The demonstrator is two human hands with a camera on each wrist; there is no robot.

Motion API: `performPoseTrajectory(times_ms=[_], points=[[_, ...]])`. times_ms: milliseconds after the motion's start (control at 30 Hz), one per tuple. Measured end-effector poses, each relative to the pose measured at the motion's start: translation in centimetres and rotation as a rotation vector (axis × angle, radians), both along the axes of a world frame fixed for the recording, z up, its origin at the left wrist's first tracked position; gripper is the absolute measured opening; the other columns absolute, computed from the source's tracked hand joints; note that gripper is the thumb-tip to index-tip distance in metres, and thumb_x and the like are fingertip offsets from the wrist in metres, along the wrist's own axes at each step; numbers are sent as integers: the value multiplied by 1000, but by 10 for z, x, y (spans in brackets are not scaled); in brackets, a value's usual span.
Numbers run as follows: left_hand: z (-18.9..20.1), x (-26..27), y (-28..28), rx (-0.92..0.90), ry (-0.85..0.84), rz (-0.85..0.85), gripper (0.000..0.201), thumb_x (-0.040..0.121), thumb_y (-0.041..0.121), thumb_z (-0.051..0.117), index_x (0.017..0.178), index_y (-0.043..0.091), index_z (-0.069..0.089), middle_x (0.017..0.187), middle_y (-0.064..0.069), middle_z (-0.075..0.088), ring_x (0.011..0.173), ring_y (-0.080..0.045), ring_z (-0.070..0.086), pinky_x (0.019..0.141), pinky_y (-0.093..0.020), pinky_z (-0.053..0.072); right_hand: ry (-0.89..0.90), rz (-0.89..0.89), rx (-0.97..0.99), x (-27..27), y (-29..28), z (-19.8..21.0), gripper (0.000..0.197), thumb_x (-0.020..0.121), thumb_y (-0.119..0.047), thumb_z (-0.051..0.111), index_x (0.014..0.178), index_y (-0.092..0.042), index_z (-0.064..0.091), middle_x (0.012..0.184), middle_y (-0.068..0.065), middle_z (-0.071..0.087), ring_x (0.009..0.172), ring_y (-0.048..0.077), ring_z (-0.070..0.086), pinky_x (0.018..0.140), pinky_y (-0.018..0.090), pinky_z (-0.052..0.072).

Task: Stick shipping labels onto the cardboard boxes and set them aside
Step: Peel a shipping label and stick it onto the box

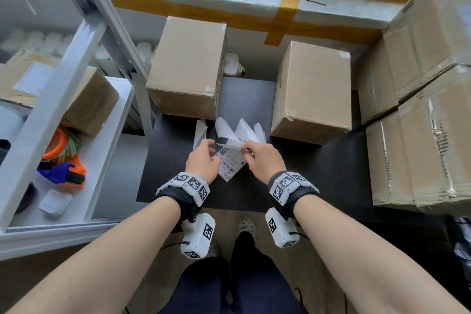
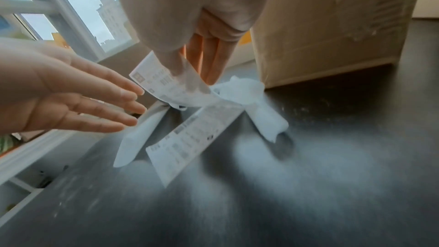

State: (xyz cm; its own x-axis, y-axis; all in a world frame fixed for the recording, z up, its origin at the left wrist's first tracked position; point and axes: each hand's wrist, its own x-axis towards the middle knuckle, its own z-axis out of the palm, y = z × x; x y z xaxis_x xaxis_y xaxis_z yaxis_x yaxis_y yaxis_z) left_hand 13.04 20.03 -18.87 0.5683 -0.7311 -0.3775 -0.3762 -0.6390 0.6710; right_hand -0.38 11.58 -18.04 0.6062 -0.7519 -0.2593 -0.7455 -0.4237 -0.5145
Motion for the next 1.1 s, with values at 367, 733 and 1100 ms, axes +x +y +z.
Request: performPoseTrajectory(times_ms=[367, 733, 1100], points=[[50, 1, -35, -223, 8, 32, 30, 88, 20, 62, 116, 11, 58, 105, -6, 66, 90, -19, 62, 89, -34, 50, -200, -109, -14, 14, -34, 51, 22, 95, -23, 49, 98, -8, 64, 92, 14, 70, 89, 32, 63, 78, 41, 49], [77, 4, -63, -319, 391, 44, 29, 90, 20, 60, 104, -3, 69, 88, -12, 68, 84, -20, 66, 75, -27, 54, -388, -188, 80, 24, -39, 69, 19, 89, -17, 61, 105, -10, 68, 100, 9, 72, 95, 20, 68, 89, 36, 54], [88, 8, -79, -369, 507, 107, 28, 85, 23, 67, 101, 0, 68, 85, -7, 68, 75, -14, 65, 69, -22, 54, -371, -78, 94, 22, -46, 75, 42, 87, 1, 48, 123, -14, 62, 117, 9, 67, 111, 21, 61, 98, 33, 48]])
